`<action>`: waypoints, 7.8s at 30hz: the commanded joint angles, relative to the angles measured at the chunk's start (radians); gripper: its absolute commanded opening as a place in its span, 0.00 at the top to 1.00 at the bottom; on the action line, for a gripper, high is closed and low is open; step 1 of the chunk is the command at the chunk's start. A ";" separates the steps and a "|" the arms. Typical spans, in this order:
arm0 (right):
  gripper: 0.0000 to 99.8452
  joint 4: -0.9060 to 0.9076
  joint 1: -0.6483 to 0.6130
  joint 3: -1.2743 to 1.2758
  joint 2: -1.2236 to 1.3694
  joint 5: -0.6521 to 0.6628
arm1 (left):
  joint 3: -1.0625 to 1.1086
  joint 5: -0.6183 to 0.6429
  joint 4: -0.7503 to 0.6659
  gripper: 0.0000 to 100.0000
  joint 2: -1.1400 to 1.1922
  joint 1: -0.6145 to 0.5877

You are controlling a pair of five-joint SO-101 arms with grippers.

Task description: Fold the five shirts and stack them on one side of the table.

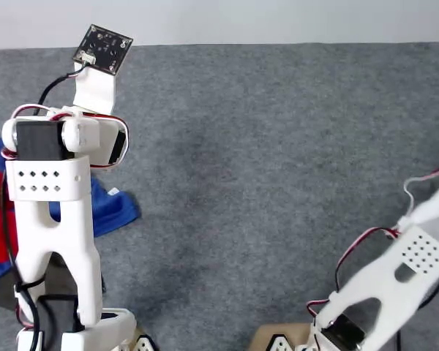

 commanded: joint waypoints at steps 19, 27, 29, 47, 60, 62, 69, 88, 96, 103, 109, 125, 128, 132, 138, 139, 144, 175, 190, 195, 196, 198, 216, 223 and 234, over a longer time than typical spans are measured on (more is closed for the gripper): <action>0.99 0.180 -0.275 1.209 -0.972 0.064 | -0.068 -0.213 0.021 0.89 -0.152 -0.601; 0.99 0.150 -0.295 1.608 -1.208 0.064 | -0.219 -0.459 0.017 0.79 -0.150 -0.778; 0.99 0.148 -0.295 1.640 -1.225 0.064 | -0.237 -0.532 0.015 0.79 -0.144 -0.806; 0.99 0.176 -0.294 1.660 -1.228 0.068 | -0.024 -0.749 -0.371 0.76 -0.141 -0.925; 0.99 0.177 -0.294 1.660 -1.234 0.066 | 0.297 -0.779 -0.626 0.77 -0.141 -0.899; 0.99 0.177 -0.292 1.660 -1.234 0.066 | 0.320 -0.778 -0.658 0.83 -0.143 -0.887; 0.99 0.182 -0.291 1.660 -1.237 0.066 | 0.318 -0.772 -0.727 1.00 -0.153 -0.810; 0.99 0.182 -0.289 1.654 -1.237 0.066 | 0.064 -0.422 -0.658 1.00 -0.265 -0.509; 0.99 0.182 -0.289 1.659 -1.314 0.066 | 0.053 -0.338 -0.663 1.00 -0.322 -0.124; 0.99 0.182 -0.289 1.660 -1.403 0.069 | 0.033 -0.265 -0.632 1.00 -0.330 0.173; 0.99 0.182 -0.289 1.660 -1.438 0.069 | 0.338 -0.265 -0.488 0.99 -0.270 0.189; 0.99 0.182 -0.294 1.660 -1.429 0.071 | 0.661 -0.385 -0.482 0.86 0.003 -0.292; 0.99 0.182 -0.294 1.660 -1.429 0.071 | 0.576 -0.385 -0.422 0.83 0.003 -0.315; 0.99 0.182 -0.294 1.677 -1.432 0.071 | 0.384 -0.385 -0.330 0.81 0.003 -0.330; 0.99 0.182 -0.294 1.752 -1.438 0.071 | 0.108 -0.385 -0.046 0.81 0.003 -0.187; 0.99 0.182 -0.294 1.758 -1.438 0.071 | 0.091 -0.385 0.006 0.81 0.003 -0.135; 0.99 0.180 -0.294 1.758 -1.438 0.071 | 0.174 -0.345 0.028 0.82 -0.043 0.089; 0.99 0.180 -0.291 1.760 -1.438 0.071 | 0.536 -0.245 -0.479 0.82 0.466 0.589; 0.99 0.182 -0.291 1.757 -1.440 0.071 | 0.202 -0.203 -0.232 0.99 0.511 0.516; 0.99 0.182 -0.291 1.757 -1.440 0.071 | 0.088 -0.203 -0.127 0.99 0.293 0.457; 0.99 0.182 -0.292 1.757 -1.440 0.071 | 0.065 -0.203 -0.106 0.99 0.250 0.443; 0.99 0.182 -0.294 1.757 -1.440 0.071 | 0.024 -0.201 -0.060 0.99 0.172 0.408; 0.99 0.127 -0.736 1.758 -1.426 0.066 | 0.220 -0.249 0.025 0.99 -0.071 -0.313; 0.99 0.062 -0.858 1.754 -1.293 0.064 | 0.337 -0.331 -0.018 0.99 -0.071 -0.491; 0.85 0.051 -1.027 1.522 -0.926 0.064 | 0.510 -0.336 -0.176 0.99 -0.069 -0.586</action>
